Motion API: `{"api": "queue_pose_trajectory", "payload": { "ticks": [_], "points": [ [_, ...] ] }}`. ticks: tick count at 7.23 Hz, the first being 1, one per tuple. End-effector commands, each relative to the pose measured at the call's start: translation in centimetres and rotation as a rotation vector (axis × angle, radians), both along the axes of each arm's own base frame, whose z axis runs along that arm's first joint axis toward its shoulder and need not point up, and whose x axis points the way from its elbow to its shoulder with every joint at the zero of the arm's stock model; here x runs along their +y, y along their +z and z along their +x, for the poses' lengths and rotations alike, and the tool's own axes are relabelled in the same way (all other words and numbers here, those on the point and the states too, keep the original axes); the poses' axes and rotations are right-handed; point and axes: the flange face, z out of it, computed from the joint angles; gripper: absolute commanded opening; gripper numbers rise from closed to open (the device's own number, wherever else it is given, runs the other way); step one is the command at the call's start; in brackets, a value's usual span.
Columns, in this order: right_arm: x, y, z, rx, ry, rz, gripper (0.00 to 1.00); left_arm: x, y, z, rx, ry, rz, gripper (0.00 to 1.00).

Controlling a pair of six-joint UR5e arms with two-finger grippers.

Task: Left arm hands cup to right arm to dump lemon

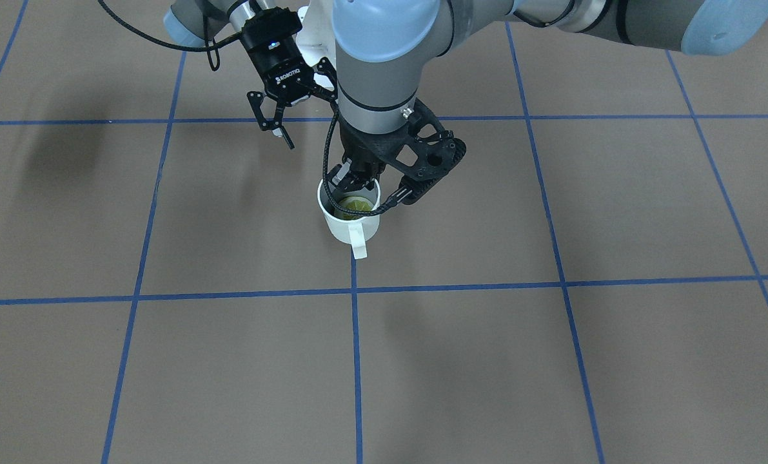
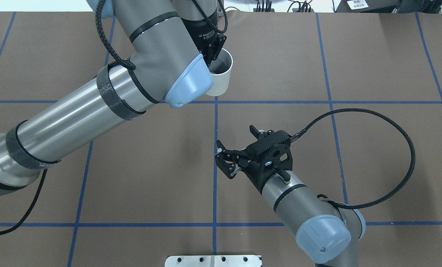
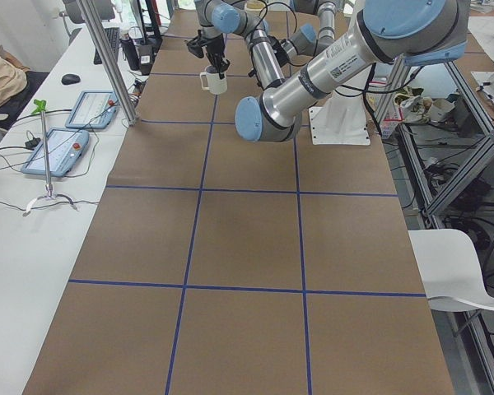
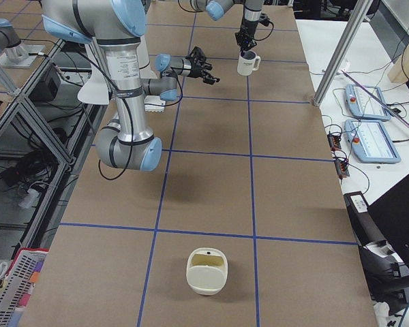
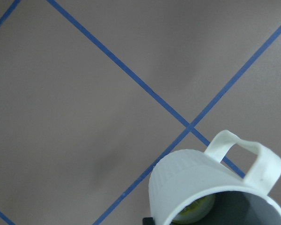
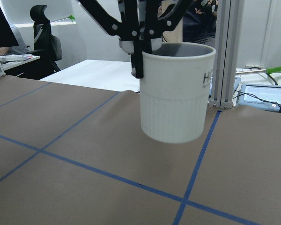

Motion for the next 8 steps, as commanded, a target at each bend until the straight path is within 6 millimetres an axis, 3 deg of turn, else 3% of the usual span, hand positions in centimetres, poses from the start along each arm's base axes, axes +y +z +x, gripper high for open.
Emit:
{"api": "queue_pose_trajectory", "payload": {
  "ticks": [1,3,8],
  "points": [
    [-0.6,-0.9,0.0,-0.013,0.089,0.006,0.98,1.4,-0.8,1.2,0.006,0.013,-0.008,0.00],
    [-1.4,-2.6,-0.6,-0.040,0.154,0.009,0.98,2.4,-1.5,1.4,0.044,0.041,-0.047,0.00],
    [-2.9,-2.4,-0.1,-0.041,0.189,0.003,0.98,3.4,-2.5,0.2,0.066,0.047,-0.046,0.00]
  ]
}}
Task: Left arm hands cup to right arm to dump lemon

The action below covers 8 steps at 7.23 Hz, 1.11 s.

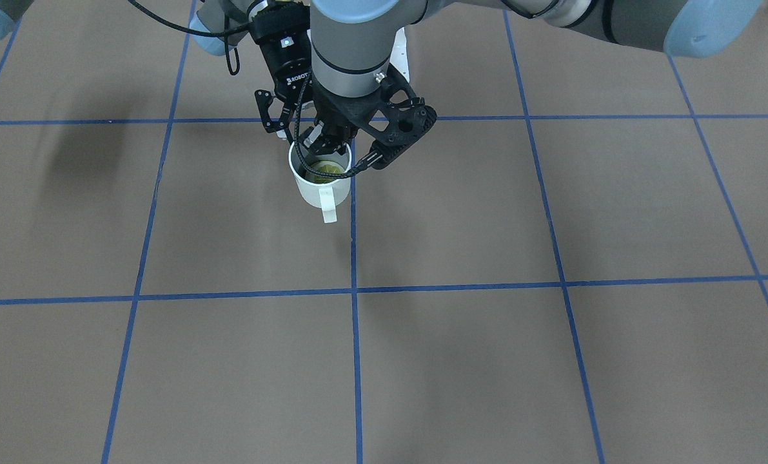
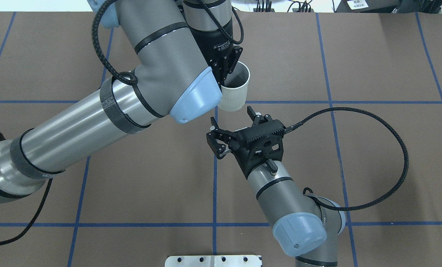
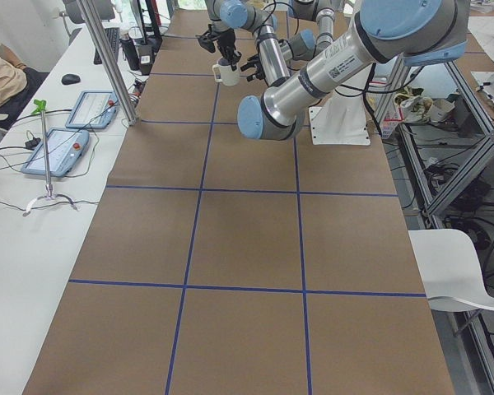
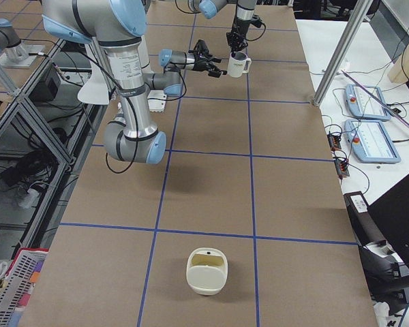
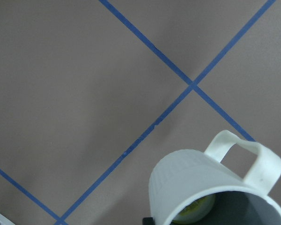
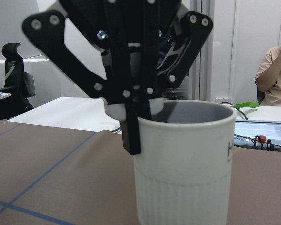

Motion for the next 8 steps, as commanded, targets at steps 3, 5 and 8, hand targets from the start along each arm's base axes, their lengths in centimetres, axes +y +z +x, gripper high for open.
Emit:
{"api": "queue_pose_trajectory", "payload": {
  "ticks": [3,5,8],
  "points": [
    [-1.4,0.1,0.7,-0.016,0.029,-0.010,0.98,0.9,-0.3,-0.8,-0.013,0.002,-0.014,0.00],
    [-1.5,-0.5,0.7,-0.024,0.030,-0.009,0.98,1.4,-0.5,-0.3,-0.007,0.014,-0.013,0.00],
    [-1.8,0.3,-0.2,-0.002,0.034,-0.012,0.98,2.5,-0.9,0.2,0.000,0.021,-0.014,0.00]
  ]
}}
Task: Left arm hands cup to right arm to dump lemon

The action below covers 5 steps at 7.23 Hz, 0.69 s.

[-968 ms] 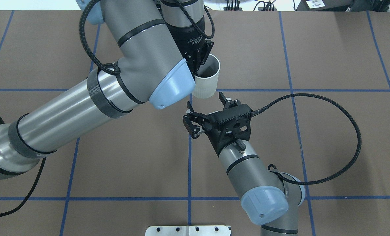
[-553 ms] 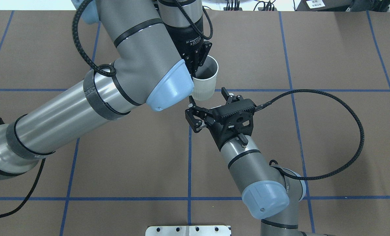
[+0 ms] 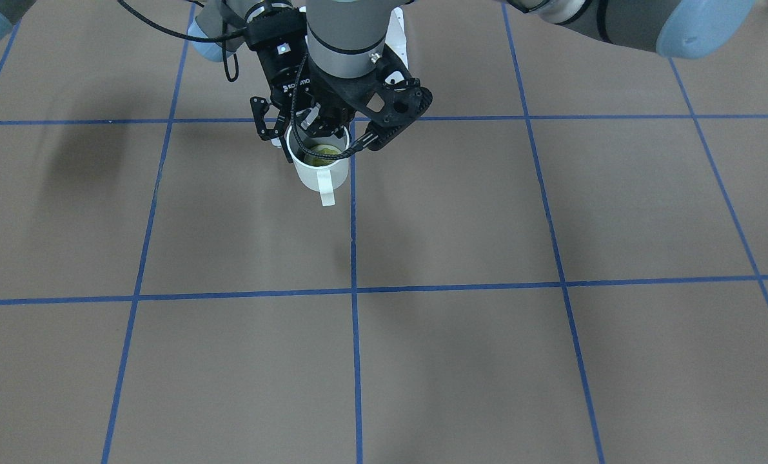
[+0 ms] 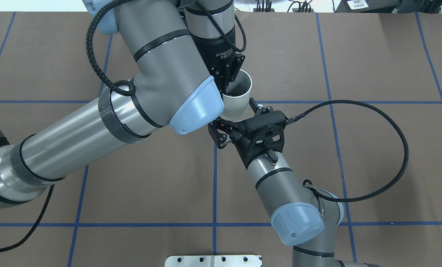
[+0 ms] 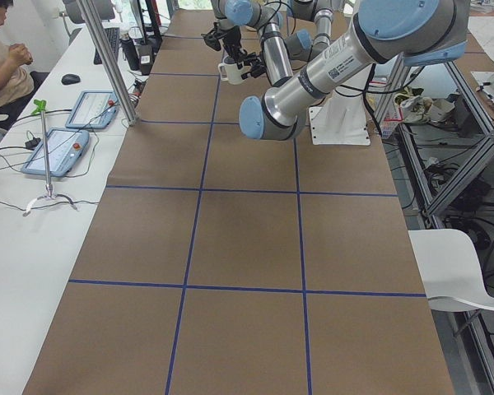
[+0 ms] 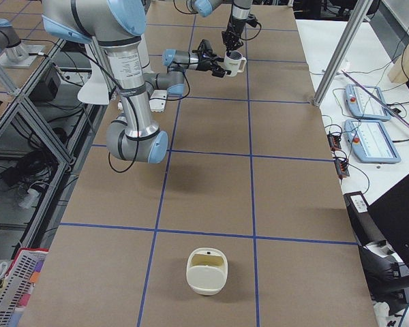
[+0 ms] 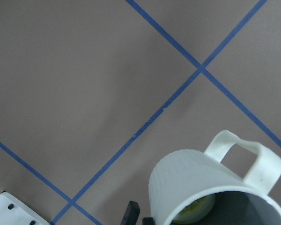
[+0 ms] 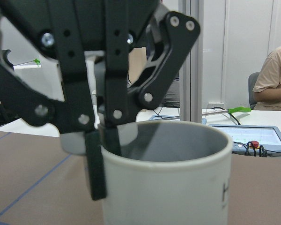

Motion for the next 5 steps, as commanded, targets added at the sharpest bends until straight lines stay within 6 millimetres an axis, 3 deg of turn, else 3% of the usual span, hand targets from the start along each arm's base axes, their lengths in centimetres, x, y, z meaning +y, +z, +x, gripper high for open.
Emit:
{"api": "queue_pose_trajectory", "payload": {
  "ticks": [1,5],
  "points": [
    [-0.32,0.25,-0.12,0.007,0.005,-0.001,0.98,0.37,-0.19,-0.03,0.004,0.000,0.000,0.00],
    [-0.78,0.31,0.12,0.008,0.013,-0.002,0.98,0.78,-0.11,0.45,0.005,0.011,-0.001,0.00]
  ]
}}
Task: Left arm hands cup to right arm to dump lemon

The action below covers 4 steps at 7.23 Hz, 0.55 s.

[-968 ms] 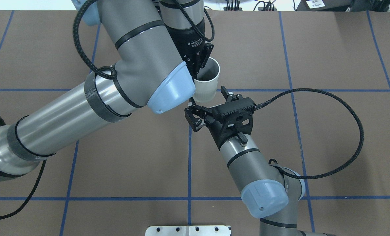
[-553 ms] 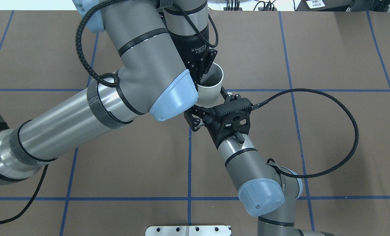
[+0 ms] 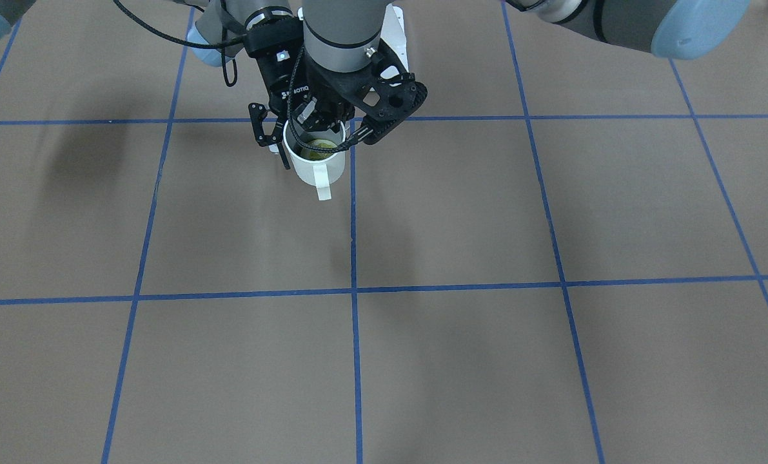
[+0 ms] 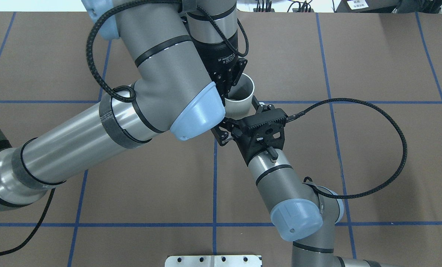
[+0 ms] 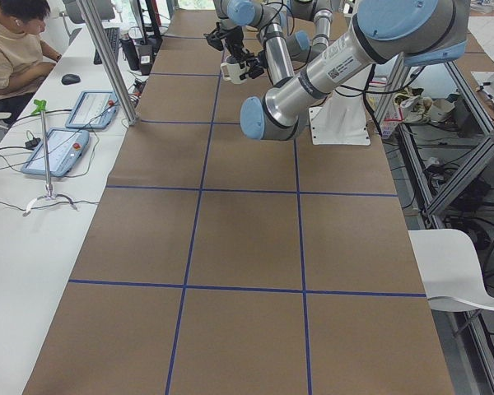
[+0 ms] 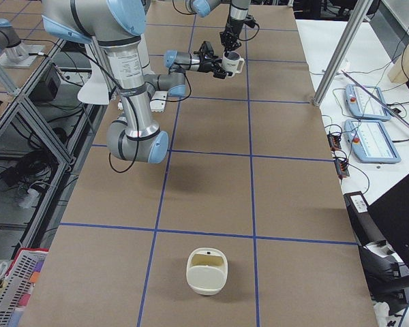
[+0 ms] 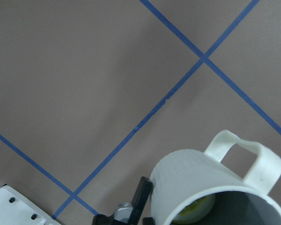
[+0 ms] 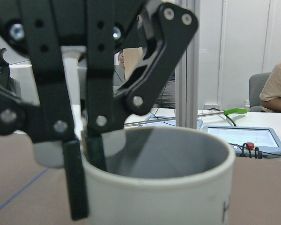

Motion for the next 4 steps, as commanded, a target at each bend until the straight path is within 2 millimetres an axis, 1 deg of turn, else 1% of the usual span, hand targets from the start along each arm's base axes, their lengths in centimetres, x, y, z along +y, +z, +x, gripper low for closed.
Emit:
{"api": "queue_pose_trajectory", "payload": {
  "ticks": [1,2,4],
  "points": [
    [-0.15,0.30,-0.19,0.007,0.001,-0.002,0.98,0.15,-0.11,0.11,0.002,0.003,0.001,0.00],
    [-0.21,0.50,-0.46,0.013,0.001,-0.003,0.98,0.16,-0.14,0.11,0.004,0.004,0.001,0.00],
    [-0.20,0.26,-0.40,0.007,0.001,-0.002,0.98,0.39,-0.24,0.31,0.005,0.009,0.002,0.00]
  ]
}}
